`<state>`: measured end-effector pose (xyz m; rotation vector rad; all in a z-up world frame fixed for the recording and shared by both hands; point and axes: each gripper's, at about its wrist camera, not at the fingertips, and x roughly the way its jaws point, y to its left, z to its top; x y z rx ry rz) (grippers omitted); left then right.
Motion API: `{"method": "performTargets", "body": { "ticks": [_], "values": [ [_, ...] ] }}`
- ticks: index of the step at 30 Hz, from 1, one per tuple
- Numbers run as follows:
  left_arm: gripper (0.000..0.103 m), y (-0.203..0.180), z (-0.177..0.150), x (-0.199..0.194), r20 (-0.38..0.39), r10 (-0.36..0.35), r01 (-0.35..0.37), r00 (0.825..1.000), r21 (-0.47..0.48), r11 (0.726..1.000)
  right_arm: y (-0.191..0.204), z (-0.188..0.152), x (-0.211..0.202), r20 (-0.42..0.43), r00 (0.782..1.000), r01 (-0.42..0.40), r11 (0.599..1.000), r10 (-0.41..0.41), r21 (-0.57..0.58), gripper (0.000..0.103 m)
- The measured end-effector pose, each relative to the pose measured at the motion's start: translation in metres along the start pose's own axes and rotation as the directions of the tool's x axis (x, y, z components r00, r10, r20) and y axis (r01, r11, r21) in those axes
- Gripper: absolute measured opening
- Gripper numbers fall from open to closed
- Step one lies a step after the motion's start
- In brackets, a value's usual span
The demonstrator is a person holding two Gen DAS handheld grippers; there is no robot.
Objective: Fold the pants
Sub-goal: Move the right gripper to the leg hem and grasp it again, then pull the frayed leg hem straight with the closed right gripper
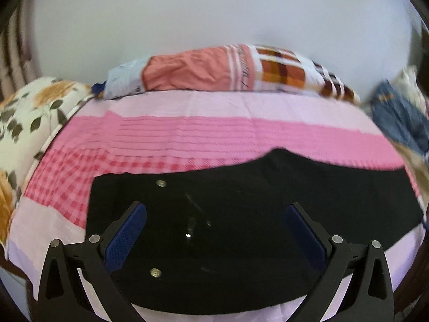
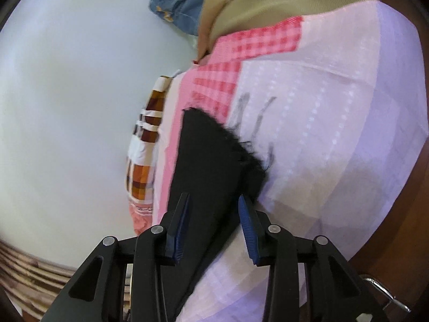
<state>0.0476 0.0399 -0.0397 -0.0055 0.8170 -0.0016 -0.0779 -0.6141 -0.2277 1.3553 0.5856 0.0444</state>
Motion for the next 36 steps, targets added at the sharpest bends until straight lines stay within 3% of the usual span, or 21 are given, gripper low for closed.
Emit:
{"method": "performTargets", "body": {
  "ticks": [4,13,18,19,21,23,32,36],
  "values": [
    [0.103,-0.008,-0.009,0.006,-0.036,0.017,-0.016,0.999,0.023,1.0,-0.006,-0.001,-0.006,0.007,1.0,-0.026,1.0,0.026,0.015,0.036],
    [0.103,0.009,-0.018,0.013,-0.091,-0.031,0.02,0.995,-0.124,0.992,0.001,-0.003,0.01,-0.044,0.998,-0.039,0.999,0.038,-0.027,0.034],
    [0.103,0.006,-0.02,0.014,-0.107,-0.036,0.022,0.994,-0.13,0.991,0.001,-0.014,0.018,-0.08,0.995,-0.068,0.998,0.066,-0.017,0.033],
    [0.103,0.005,-0.021,0.015,-0.111,-0.038,0.024,0.993,-0.129,0.991,0.004,-0.017,0.021,-0.079,0.995,-0.061,0.998,0.059,-0.028,0.032],
    [0.103,0.001,-0.022,0.017,-0.128,-0.044,0.027,0.991,-0.126,0.992,0.01,-0.018,0.023,-0.065,0.998,-0.017,0.997,0.012,-0.072,0.006],
    [0.103,-0.002,-0.022,0.02,-0.145,-0.054,0.036,0.988,-0.12,0.992,0.01,-0.02,0.023,-0.061,0.997,0.041,0.994,-0.047,-0.097,0.005],
    [0.103,-0.011,-0.019,0.012,-0.121,-0.033,0.026,0.992,-0.059,0.998,0.014,-0.027,0.008,-0.066,0.995,0.068,0.99,-0.076,-0.123,0.004],
    [0.103,-0.011,-0.022,0.017,-0.141,-0.042,0.033,0.989,-0.064,0.997,-0.003,-0.024,0.012,-0.067,0.998,0.016,0.998,-0.02,-0.058,0.004]
  ]
}}
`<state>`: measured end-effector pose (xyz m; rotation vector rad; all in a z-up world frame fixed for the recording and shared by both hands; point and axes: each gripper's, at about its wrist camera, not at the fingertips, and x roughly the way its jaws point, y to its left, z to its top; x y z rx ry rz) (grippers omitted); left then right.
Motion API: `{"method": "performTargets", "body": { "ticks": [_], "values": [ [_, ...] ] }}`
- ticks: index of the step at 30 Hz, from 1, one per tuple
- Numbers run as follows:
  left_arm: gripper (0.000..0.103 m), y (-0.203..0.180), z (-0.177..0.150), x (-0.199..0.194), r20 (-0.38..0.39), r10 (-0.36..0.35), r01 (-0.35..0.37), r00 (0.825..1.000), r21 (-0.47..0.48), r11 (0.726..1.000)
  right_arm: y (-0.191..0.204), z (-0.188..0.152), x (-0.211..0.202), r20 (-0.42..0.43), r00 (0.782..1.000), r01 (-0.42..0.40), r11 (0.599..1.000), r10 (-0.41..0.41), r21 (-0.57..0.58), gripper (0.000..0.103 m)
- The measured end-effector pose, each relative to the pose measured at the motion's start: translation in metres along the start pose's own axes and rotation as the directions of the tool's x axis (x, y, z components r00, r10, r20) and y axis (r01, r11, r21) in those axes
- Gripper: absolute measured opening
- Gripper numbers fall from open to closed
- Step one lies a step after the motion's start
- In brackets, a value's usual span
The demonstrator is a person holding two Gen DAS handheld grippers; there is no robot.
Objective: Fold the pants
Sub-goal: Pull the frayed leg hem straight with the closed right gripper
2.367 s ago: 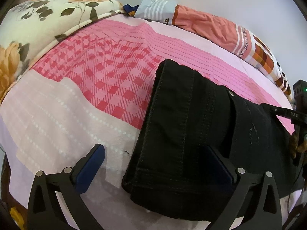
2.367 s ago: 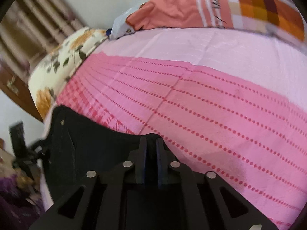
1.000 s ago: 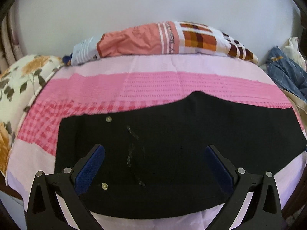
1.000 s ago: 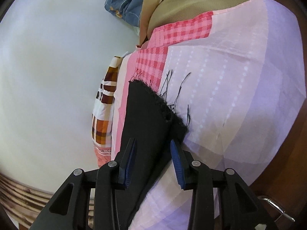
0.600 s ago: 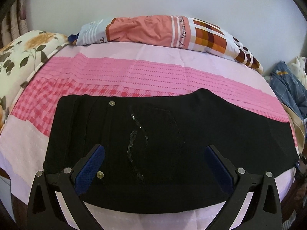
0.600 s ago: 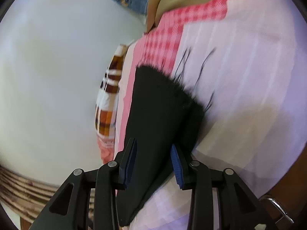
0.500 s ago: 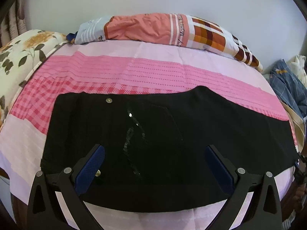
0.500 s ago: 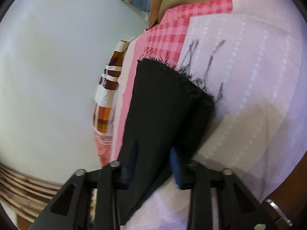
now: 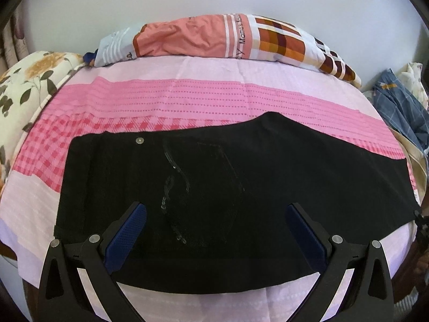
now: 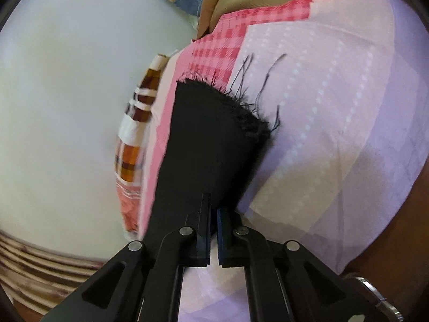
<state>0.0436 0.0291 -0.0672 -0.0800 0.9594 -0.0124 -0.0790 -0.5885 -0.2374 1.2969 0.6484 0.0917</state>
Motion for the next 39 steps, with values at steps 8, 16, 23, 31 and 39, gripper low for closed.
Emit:
{"method": "performTargets", "body": {
  "ticks": [8,16,23,31,39],
  "values": [
    [0.103,0.0,-0.002,0.005,-0.014,-0.01,0.01,1.0,-0.015,1.0,-0.018,0.02,-0.042,0.137,0.991,-0.002,0.999,-0.004,0.047,0.013],
    [0.103,0.0,-0.007,0.009,-0.039,-0.021,0.021,0.999,-0.01,1.0,-0.031,0.028,-0.034,0.134,0.991,-0.035,0.997,0.026,0.065,0.045],
    [0.103,0.004,-0.008,0.011,-0.049,-0.031,0.03,0.998,-0.032,0.999,-0.002,0.029,-0.025,0.142,0.99,0.007,0.999,0.0,-0.05,0.05],
    [0.103,0.006,-0.009,0.01,-0.043,-0.036,0.035,0.998,-0.032,0.999,0.016,0.036,-0.01,0.12,0.99,0.087,0.982,-0.067,-0.166,0.048],
    [0.103,0.008,-0.009,0.011,-0.026,-0.045,0.044,0.999,-0.039,0.998,0.026,0.038,0.023,0.035,0.997,0.069,0.982,-0.064,-0.174,0.012]
  ]
}}
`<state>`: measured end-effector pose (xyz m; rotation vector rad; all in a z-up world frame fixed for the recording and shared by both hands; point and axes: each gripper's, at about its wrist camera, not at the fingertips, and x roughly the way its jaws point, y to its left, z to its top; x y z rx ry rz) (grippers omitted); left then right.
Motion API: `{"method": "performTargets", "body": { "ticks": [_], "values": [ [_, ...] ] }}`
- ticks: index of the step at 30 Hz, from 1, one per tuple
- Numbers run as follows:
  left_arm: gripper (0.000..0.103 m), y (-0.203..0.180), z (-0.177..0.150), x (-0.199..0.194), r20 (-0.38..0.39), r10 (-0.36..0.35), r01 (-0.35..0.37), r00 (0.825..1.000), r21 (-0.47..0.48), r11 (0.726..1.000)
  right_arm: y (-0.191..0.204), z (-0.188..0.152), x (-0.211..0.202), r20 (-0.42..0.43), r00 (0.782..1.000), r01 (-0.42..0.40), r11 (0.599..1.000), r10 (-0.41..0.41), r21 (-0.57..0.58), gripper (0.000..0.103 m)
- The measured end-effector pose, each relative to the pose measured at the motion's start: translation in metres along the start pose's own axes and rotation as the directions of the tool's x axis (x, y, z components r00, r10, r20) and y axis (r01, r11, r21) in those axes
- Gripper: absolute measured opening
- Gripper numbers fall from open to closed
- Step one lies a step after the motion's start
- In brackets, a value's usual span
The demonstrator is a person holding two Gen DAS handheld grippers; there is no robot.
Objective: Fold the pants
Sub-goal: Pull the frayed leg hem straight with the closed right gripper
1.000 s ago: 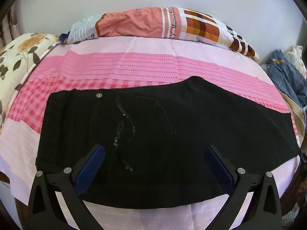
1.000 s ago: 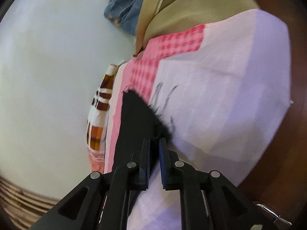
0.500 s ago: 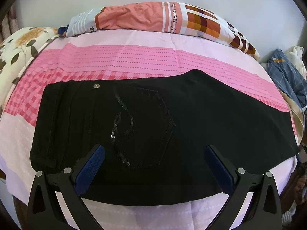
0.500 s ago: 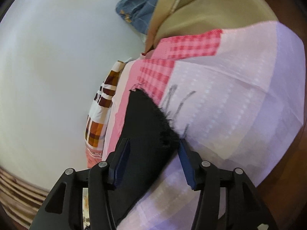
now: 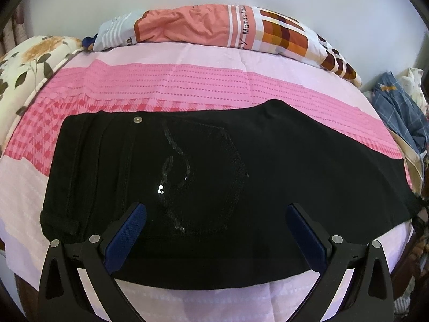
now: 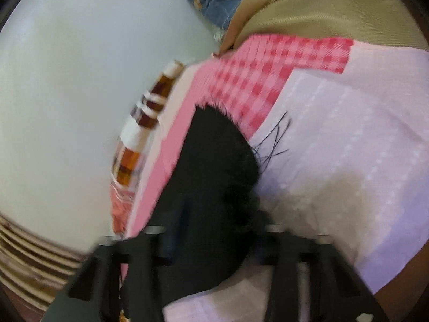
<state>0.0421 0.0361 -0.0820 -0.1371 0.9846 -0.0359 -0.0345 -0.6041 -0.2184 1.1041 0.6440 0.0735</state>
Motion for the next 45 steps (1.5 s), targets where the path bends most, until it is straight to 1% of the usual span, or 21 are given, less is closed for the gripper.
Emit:
{"method": "performTargets", "body": {
  "ticks": [1,2,4,5,6,8,9,11,14,16,17,18,19,23,29,33,35,39,45],
  "values": [
    [0.103,-0.001,0.0,0.0,0.005,0.001,-0.001,1.0,0.002,1.0,-0.001,-0.001,0.002,-0.012,1.0,-0.005,1.0,0.005,0.009,0.011],
    [0.103,-0.002,0.001,-0.002,0.018,0.005,-0.005,1.0,0.009,1.0,-0.001,-0.001,0.001,-0.004,1.0,-0.026,1.0,0.026,0.013,0.011],
    [0.103,-0.006,0.002,-0.008,0.058,0.025,-0.026,0.998,0.031,0.999,0.002,-0.003,-0.003,0.005,1.0,-0.007,1.0,0.007,-0.021,0.011],
    [0.103,-0.007,0.003,-0.01,0.074,0.038,-0.041,0.997,0.042,0.998,0.001,-0.003,-0.002,0.005,1.0,-0.007,1.0,0.007,-0.02,0.011],
    [0.103,-0.009,0.003,-0.011,0.088,0.054,-0.059,0.995,0.055,0.997,-0.001,-0.003,-0.001,0.003,1.0,-0.015,1.0,0.015,-0.017,0.013],
    [0.103,-0.014,0.005,-0.013,0.109,0.083,-0.092,0.991,0.086,0.992,-0.003,-0.004,0.003,0.0,1.0,-0.007,1.0,0.007,-0.008,0.016],
    [0.103,-0.017,0.006,-0.012,0.113,0.097,-0.109,0.989,0.103,0.989,-0.006,-0.004,0.002,0.003,1.0,-0.028,1.0,0.028,0.015,0.022],
    [0.103,-0.019,0.007,-0.012,0.121,0.118,-0.133,0.986,0.123,0.983,-0.01,-0.004,0.002,0.014,0.997,-0.073,0.996,0.072,0.052,0.028],
    [0.103,-0.024,0.007,-0.011,0.135,0.158,-0.178,0.978,0.158,0.971,-0.002,-0.004,0.005,0.009,0.999,-0.046,0.998,0.046,0.03,0.029],
    [0.103,-0.026,0.005,-0.01,0.137,0.182,-0.205,0.974,0.179,0.962,0.002,-0.002,0.006,-0.001,1.0,-0.026,0.999,0.026,0.029,0.028],
    [0.103,-0.028,0.004,-0.01,0.139,0.187,-0.211,0.972,0.185,0.96,0.003,-0.001,0.007,-0.008,1.0,-0.007,1.0,0.007,0.022,0.018],
    [0.103,-0.028,0.004,-0.009,0.14,0.193,-0.217,0.971,0.19,0.957,0.006,0.0,0.008,-0.018,0.999,0.03,1.0,-0.03,0.008,0.014],
    [0.103,-0.029,0.004,-0.008,0.138,0.197,-0.221,0.971,0.194,0.956,0.006,0.0,0.009,-0.026,0.999,0.047,0.999,-0.046,0.004,0.014],
    [0.103,-0.028,0.003,-0.008,0.141,0.199,-0.224,0.97,0.193,0.955,0.008,0.0,0.008,-0.021,0.998,0.054,0.998,-0.054,0.018,0.013],
    [0.103,-0.024,0.003,-0.008,0.135,0.198,-0.22,0.971,0.18,0.959,0.033,0.0,0.011,-0.019,1.0,0.018,1.0,-0.018,0.006,0.012],
    [0.103,-0.019,0.003,-0.007,0.125,0.201,-0.221,0.972,0.169,0.961,0.058,-0.003,0.015,-0.032,0.999,-0.011,1.0,0.01,-0.025,0.012],
    [0.103,-0.017,0.003,-0.006,0.121,0.204,-0.223,0.971,0.165,0.961,0.073,-0.006,0.02,-0.048,0.999,-0.02,0.999,0.018,-0.044,0.012],
    [0.103,-0.014,0.002,-0.007,0.121,0.207,-0.225,0.971,0.16,0.961,0.097,-0.015,0.032,-0.086,0.995,-0.064,0.996,0.058,-0.068,0.012],
    [0.103,-0.008,0.001,-0.005,0.11,0.218,-0.233,0.97,0.148,0.961,0.132,-0.041,0.065,-0.179,0.977,-0.134,0.988,0.117,-0.082,0.012]
  ]
}}
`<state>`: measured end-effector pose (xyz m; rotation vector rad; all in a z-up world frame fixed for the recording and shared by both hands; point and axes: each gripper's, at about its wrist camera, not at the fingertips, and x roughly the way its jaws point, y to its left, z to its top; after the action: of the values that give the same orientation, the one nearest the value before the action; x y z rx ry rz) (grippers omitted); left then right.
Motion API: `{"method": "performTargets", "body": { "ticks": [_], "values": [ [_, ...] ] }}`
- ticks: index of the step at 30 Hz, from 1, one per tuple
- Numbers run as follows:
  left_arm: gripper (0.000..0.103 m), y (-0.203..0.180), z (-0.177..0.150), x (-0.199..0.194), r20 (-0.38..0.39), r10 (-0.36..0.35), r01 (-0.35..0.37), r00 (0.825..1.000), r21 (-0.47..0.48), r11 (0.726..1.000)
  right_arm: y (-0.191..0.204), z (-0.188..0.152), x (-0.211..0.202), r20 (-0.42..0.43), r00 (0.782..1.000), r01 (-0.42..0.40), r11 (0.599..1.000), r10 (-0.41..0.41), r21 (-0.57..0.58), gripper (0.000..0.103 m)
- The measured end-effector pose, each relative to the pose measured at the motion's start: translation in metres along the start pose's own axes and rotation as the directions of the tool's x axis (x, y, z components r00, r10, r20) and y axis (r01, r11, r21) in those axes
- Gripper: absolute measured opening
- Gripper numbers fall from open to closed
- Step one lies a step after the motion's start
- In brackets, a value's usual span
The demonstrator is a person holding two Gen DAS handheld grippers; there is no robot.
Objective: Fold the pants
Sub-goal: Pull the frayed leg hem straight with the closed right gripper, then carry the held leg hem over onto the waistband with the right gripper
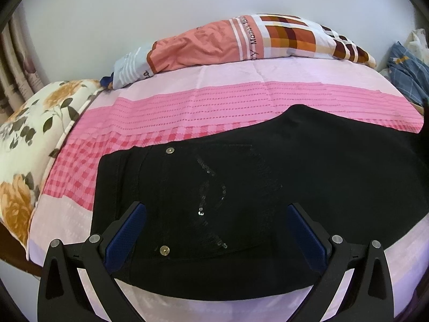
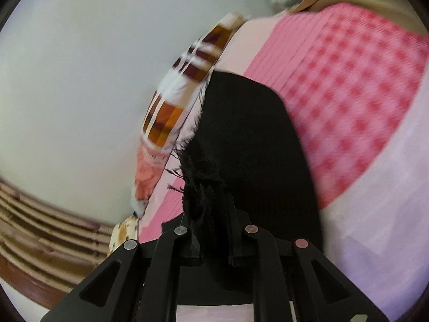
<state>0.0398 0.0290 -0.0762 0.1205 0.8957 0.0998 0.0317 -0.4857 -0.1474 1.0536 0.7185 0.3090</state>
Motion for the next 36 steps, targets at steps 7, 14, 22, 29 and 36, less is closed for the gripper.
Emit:
{"method": "performTargets", "body": {
  "ticks": [7,14,22,29,36],
  "values": [
    [0.103,0.008,-0.005,0.001,-0.009,0.009,-0.009,1.0,-0.019,1.0,0.023,-0.028,0.05,-0.123,0.991,-0.044,0.999,0.044,0.006,0.012],
    [0.103,0.019,-0.009,0.001,-0.013,0.009,-0.01,1.0,-0.049,0.999,0.046,-0.054,0.085,-0.208,0.975,-0.078,0.997,0.076,-0.001,0.012],
    [0.103,0.023,-0.01,0.002,-0.019,0.006,-0.007,1.0,-0.058,0.998,0.057,-0.075,0.106,-0.262,0.96,-0.099,0.995,0.099,0.012,0.012],
    [0.103,0.023,-0.011,0.001,-0.02,0.003,-0.004,1.0,-0.056,0.998,0.067,-0.091,0.119,-0.309,0.944,-0.115,0.993,0.113,0.013,0.012],
    [0.103,0.02,-0.012,0.003,-0.03,0.0,-0.001,1.0,-0.053,0.999,0.08,-0.117,0.143,-0.39,0.911,-0.142,0.99,0.13,-0.001,0.012]
  ]
}}
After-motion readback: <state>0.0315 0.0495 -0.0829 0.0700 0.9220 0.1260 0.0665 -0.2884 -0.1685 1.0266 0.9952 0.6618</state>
